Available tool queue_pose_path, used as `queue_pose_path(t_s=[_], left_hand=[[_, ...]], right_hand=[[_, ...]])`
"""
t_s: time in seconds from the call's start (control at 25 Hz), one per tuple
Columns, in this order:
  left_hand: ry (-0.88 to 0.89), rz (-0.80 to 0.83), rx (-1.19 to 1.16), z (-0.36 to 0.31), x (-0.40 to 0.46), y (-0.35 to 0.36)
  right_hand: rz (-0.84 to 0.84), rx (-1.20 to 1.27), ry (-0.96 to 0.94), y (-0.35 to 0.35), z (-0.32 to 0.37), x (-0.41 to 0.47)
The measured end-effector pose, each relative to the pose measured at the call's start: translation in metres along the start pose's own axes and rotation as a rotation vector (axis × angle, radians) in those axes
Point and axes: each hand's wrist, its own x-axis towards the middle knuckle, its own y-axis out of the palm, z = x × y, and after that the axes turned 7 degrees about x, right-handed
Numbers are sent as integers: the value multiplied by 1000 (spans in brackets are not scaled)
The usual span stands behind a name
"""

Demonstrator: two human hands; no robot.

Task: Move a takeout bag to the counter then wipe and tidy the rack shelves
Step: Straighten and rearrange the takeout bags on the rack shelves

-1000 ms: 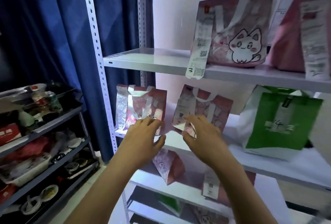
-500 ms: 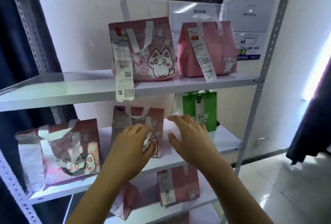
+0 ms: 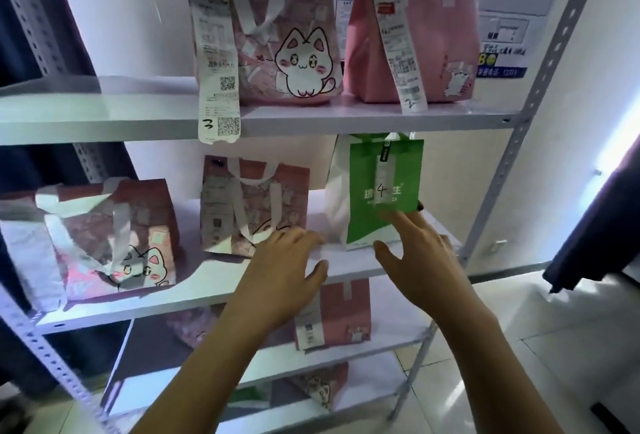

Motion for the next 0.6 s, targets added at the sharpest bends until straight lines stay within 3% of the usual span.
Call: queue_pose_path(t_s=[0.6], left_hand=[[-377,72,88,23,-60,54]], right_hand=[[378,128,-190,99,5,31]])
